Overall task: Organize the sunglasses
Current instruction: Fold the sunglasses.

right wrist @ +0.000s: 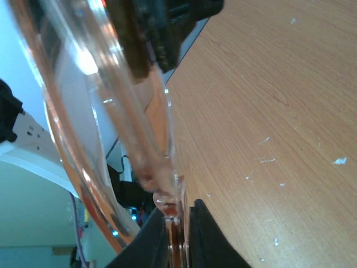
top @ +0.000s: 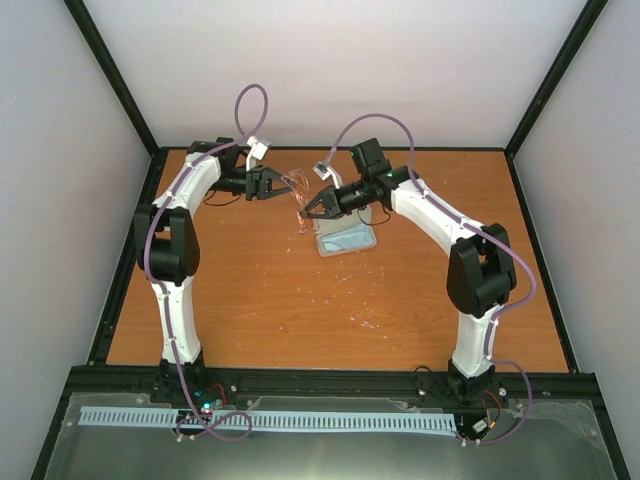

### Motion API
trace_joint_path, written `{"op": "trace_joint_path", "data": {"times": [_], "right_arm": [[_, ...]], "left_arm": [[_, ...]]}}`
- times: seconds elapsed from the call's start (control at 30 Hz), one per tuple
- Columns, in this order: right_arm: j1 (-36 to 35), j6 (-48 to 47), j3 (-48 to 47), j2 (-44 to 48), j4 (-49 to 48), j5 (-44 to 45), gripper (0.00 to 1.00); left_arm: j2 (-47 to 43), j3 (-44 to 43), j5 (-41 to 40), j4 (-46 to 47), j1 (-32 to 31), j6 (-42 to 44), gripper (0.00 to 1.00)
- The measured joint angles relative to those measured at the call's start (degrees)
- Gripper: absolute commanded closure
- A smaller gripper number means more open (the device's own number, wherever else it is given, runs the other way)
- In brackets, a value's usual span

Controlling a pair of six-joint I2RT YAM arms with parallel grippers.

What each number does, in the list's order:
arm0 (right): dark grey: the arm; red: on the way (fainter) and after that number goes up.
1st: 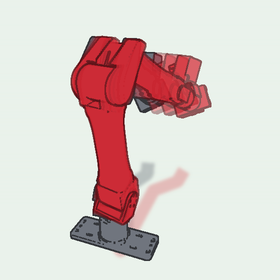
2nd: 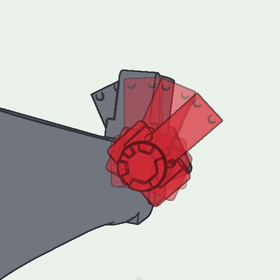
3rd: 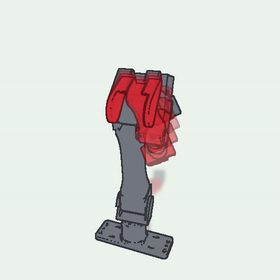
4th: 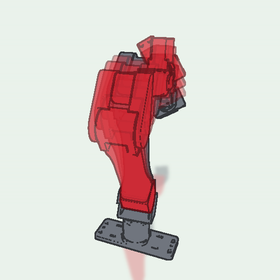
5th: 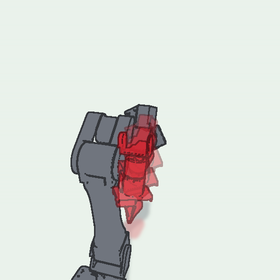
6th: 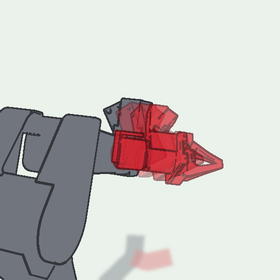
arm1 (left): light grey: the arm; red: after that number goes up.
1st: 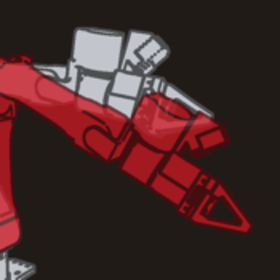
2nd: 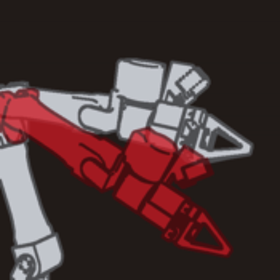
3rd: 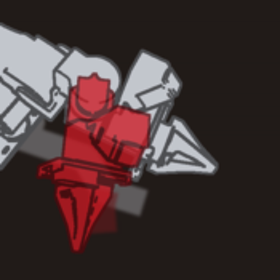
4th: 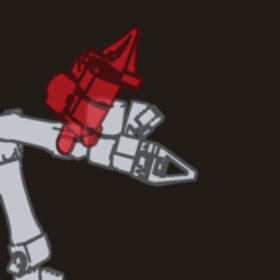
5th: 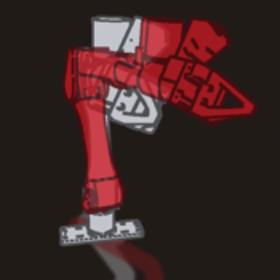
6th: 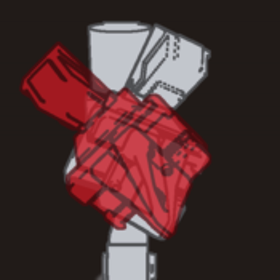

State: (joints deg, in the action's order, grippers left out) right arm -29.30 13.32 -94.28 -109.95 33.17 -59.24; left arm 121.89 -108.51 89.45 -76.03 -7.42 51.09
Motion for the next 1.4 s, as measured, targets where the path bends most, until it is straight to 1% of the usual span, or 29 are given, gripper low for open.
{"op": "trace_joint_path", "data": {"times": [0.03,0.13,0.27,0.4,0.57,0.67,0.7,0.73,0.8,0.83,0.87,1.17,1.4], "right_arm": [[0.0,0.0,-0.2,-0.1,0.2,0.2,0.79],[0.0,0.7,-1.1,-1.0,0.8,0.5,0.65],[0.2,0.0,-2.0,-1.5,3.0,1.4,0.57],[1.6,-0.7,-2.0,-1.0,5.4,1.6,0.54],[5.1,-2.0,-2.0,1.7,8.1,1.9,0.55],[7.0,-2.2,-2.0,3.4,8.2,1.9,0.54],[7.3,-2.1,-2.0,3.6,8.2,1.8,0.55],[7.4,-2.1,-2.0,3.7,8.2,1.8,0.61],[7.3,-1.4,-2.0,3.8,7.7,1.4,0.84],[7.1,-1.1,-2.0,3.8,7.3,1.4,0.92],[6.7,-0.6,-2.0,3.8,7.0,1.2,0.95],[0.5,1.2,-1.4,5.7,6.6,-1.8,0.96],[0.7,3.4,2.5,11.5,6.0,-2.9,0.96]], "left_arm": [[0.0,0.0,0.1,0.0,0.0,0.0,0.99],[0.1,-0.5,-0.1,0.1,-0.2,0.0,0.99],[0.6,-1.2,-0.1,0.2,-0.2,0.0,0.99],[1.5,-1.8,-0.2,0.2,-0.1,0.0,0.99],[2.3,-1.9,-0.5,0.2,-0.1,0.0,0.99],[2.4,-1.9,-0.5,0.2,-0.1,-0.1,0.99],[2.4,-1.9,-0.5,0.2,-0.1,-0.2,0.99],[2.4,-2.0,-0.5,0.2,-0.1,-0.2,0.99],[2.4,-2.3,-0.5,0.2,-0.1,-0.3,0.99],[2.4,-2.5,-0.5,0.2,-0.1,-0.3,0.99],[2.4,-2.7,-0.5,0.2,-0.1,-0.4,0.99],[3.7,-4.7,-0.5,0.4,-0.1,-0.9,0.99],[5.0,-5.1,-0.5,0.4,-0.1,-1.1,0.99]]}}
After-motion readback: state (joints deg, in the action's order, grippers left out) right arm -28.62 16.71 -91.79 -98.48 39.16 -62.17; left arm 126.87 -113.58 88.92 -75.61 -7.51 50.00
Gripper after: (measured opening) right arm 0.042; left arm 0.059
